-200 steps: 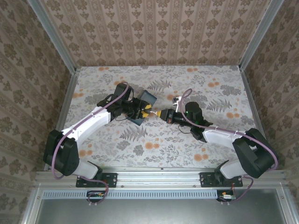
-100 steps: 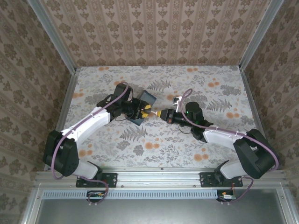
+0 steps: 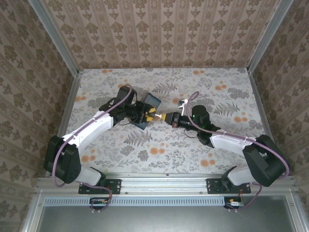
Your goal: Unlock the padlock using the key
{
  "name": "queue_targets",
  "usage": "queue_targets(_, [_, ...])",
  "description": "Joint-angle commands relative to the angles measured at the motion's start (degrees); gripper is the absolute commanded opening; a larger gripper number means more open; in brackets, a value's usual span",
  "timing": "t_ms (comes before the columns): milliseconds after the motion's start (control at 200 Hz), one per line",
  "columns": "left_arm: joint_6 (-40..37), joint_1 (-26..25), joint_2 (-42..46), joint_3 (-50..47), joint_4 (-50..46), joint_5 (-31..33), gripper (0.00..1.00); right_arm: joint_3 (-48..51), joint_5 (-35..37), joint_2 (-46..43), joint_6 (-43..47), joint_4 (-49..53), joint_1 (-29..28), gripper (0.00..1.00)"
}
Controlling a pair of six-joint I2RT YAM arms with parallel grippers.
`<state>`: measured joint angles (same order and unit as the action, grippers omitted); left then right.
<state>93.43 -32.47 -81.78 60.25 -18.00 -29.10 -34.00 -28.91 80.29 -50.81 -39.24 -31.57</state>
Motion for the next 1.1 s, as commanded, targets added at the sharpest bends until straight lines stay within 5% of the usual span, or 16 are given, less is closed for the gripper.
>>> queue_targets(0, [0.09,0.3,2.5,0.41,0.22,-0.01,0.05,-1.69,-0.12,1.09,0.54,-2.21,-0.47,0.02])
queue_targets(1090, [-0.01,0.21,3.16,0.18,-0.54,0.37,0.04,-2.55,-0.19,1.89,0.56,-3.32,-0.9,0.02])
